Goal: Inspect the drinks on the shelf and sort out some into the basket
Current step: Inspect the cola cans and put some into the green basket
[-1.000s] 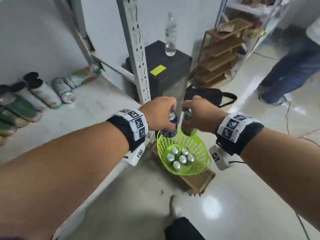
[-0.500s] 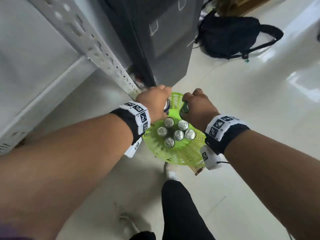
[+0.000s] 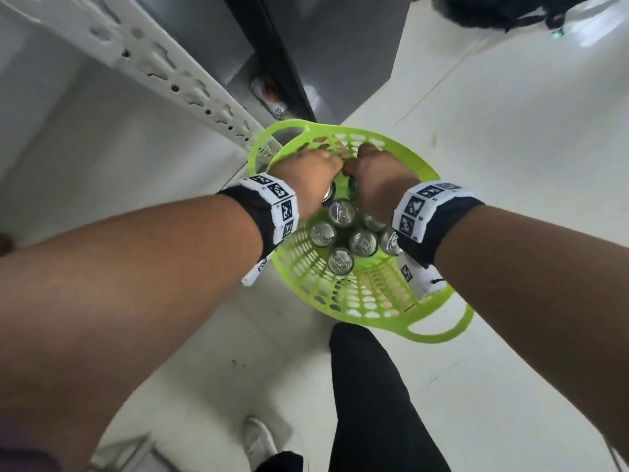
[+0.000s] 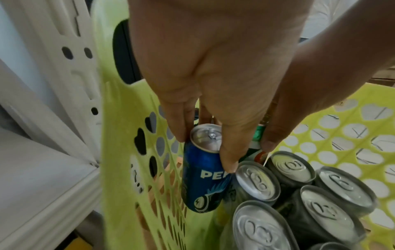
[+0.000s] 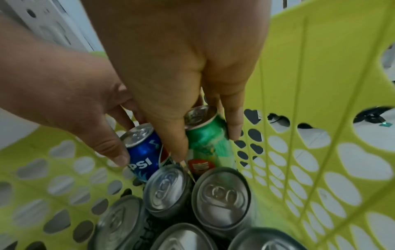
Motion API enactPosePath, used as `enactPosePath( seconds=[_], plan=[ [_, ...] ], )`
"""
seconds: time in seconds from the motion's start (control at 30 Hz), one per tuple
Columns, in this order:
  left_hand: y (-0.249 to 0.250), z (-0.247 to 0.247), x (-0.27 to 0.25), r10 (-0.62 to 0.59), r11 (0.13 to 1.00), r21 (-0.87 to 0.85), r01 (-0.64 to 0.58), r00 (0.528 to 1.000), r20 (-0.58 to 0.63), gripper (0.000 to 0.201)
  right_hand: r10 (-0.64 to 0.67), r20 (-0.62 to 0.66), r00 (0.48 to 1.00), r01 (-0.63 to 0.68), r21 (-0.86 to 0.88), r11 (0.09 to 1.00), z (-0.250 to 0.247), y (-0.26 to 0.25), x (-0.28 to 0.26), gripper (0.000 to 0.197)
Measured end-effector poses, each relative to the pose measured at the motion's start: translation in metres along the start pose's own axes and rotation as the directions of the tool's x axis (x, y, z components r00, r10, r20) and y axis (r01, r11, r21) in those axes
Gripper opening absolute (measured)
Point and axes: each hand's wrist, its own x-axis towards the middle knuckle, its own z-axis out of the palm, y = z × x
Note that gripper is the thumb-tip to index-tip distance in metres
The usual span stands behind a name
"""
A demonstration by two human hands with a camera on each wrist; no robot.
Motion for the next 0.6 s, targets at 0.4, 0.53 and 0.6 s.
enactPosePath(
  seconds=[0.4,0.53,0.6],
  plan=[
    [-0.029,-0.049,-0.099,-0.027,0.962,-0.271,-0.021,0.984,-0.174,0.05,-0.036,-0.084,0.996,0.032,-0.042,0.999,-0.057,-0.074,-0.069,0.057],
    [-0.048,-0.089,-0.198,-0.082,0.963,-0.27,-0.001,0.952,-0.295,0.045,-0.1,-0.172,0.98,0.086,-0.091,0.992,-0.096,-0.141,-0.139,0.048],
    [-0.059,-0.108,-0.261,-0.117,0.96,-0.279,0.015,0.929,-0.352,0.04,-0.144,-0.225,0.964,0.122,-0.111,0.986,-0.114,-0.183,-0.18,0.047]
  ],
)
